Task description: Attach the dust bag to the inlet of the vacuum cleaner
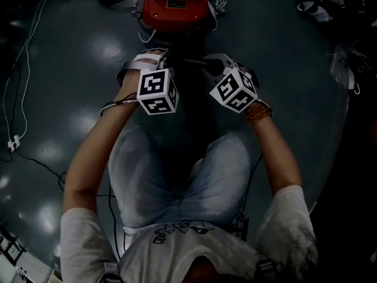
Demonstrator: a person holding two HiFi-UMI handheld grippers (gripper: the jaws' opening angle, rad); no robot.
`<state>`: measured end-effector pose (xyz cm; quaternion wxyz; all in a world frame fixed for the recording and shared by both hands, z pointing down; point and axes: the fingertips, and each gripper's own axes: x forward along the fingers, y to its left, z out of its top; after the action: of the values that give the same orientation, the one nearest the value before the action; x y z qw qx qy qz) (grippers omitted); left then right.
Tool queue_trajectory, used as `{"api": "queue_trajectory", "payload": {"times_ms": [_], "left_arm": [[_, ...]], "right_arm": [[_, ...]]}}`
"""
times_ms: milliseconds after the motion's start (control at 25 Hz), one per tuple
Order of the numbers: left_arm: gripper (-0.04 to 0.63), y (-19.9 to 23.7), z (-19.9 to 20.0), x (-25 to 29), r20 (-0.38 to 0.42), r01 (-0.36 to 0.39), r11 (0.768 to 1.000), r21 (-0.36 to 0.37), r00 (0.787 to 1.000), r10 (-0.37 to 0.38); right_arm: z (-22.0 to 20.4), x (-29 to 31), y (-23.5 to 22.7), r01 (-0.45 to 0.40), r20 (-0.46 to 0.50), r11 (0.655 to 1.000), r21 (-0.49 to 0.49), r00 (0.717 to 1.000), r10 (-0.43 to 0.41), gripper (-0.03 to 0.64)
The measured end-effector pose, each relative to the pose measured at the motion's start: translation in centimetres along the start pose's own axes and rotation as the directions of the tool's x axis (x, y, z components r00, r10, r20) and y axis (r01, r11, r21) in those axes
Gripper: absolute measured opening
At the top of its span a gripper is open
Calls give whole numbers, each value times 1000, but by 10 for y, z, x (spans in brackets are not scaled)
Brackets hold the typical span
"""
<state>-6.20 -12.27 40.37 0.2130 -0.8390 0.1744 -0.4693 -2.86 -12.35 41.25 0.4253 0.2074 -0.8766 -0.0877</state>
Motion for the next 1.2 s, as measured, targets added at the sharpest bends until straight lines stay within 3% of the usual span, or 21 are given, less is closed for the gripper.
{"api": "queue_trajectory", "payload": {"times_ms": [280,480,720,960,1200], "left_arm": [[31,4,8,22,5,-52,999,-7,999,52],[32,11,10,20,-7,-33,999,-8,999,33],[32,12,18,21,-28,-34,997,72,999,36],[34,16,8,21,24,-5,997,-71,1000,7],[35,28,21,17,10,-49,999,3,999,49]], "right_arm": [[-20,4,-17,-15,-8,1000,21,1000,15,31],[-18,3,-22,-51,18,998,48,999,50,32],[-25,1,-23,-49,43,997,63,998,46,32],[-12,-2,-34,-4,14,1000,-7,1000,5,32],[-21,-2,-38,10,12,999,31,1000,-11,34]]}}
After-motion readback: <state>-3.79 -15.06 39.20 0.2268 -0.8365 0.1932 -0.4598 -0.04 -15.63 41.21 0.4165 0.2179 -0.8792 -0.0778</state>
